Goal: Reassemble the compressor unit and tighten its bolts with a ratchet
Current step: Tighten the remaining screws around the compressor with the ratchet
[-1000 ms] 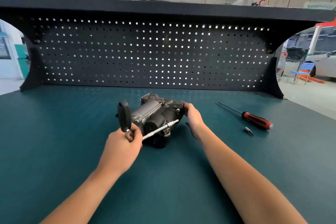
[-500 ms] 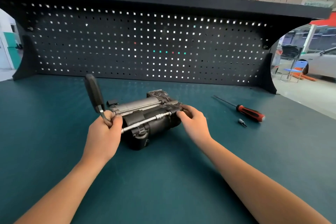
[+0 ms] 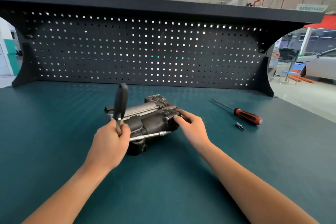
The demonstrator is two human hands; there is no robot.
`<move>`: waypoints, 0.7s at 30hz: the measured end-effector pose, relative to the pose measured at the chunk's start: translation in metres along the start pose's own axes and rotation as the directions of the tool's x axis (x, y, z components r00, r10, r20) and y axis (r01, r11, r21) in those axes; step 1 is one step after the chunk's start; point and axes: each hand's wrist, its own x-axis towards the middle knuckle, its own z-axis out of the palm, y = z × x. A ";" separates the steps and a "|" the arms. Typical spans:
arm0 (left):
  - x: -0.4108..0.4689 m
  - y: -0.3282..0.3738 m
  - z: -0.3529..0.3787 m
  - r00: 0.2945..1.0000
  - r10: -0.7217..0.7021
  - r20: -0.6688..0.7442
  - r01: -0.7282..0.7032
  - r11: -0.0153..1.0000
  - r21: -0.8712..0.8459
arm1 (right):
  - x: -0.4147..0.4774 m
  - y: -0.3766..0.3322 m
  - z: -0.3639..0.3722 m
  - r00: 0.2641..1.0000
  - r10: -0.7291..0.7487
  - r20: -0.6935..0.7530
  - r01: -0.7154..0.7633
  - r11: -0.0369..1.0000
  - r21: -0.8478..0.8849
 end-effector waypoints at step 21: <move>0.015 -0.004 0.000 0.947 -0.320 -0.031 0.304 0.923 -0.236 | 0.005 0.004 -0.004 0.999 0.019 0.034 -0.021 0.998 0.053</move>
